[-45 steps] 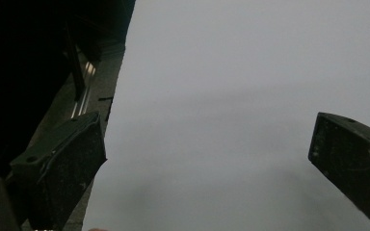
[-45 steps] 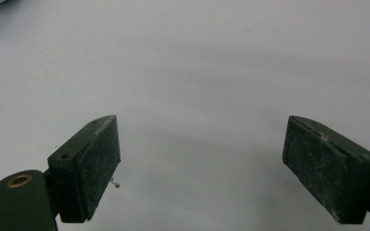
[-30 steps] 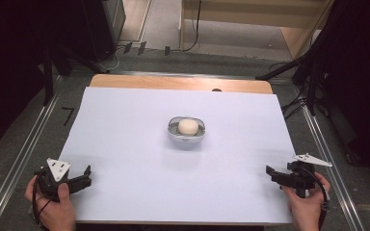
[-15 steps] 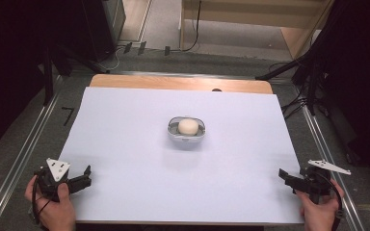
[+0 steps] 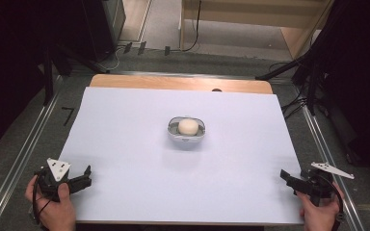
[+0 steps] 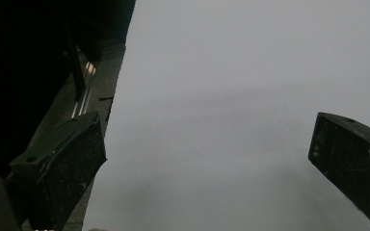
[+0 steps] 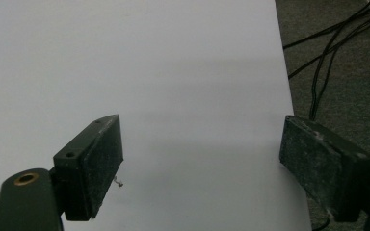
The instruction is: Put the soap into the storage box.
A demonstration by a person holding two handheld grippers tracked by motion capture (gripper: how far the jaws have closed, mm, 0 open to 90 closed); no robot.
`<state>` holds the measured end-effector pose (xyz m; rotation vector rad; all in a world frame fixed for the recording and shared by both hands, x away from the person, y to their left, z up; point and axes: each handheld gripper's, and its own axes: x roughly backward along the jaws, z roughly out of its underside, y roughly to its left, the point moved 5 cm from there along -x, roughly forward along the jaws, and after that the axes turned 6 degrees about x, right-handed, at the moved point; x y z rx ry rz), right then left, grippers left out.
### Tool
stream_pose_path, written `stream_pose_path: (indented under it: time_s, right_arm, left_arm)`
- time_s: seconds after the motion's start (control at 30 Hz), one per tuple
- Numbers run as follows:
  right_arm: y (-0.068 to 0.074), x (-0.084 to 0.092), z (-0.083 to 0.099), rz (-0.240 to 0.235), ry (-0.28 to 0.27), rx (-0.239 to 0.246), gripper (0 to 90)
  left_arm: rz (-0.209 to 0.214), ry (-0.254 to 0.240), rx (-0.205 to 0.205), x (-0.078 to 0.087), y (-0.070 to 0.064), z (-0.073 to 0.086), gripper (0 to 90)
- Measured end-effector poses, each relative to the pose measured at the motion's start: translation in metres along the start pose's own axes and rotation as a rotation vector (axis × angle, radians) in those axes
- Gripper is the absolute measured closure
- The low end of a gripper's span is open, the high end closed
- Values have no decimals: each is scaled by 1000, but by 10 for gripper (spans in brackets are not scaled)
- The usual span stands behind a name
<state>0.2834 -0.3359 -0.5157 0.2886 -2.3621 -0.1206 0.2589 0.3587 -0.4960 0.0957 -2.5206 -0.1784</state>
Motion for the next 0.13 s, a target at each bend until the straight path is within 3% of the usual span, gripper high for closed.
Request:
stream_pose_path:
  time_s: [0.13]
  right_arm:
    - [-1, 0, 0, -7, -4, -4, 140]
  left_arm:
    - [-1, 2, 2, -1, 0, 0, 1]
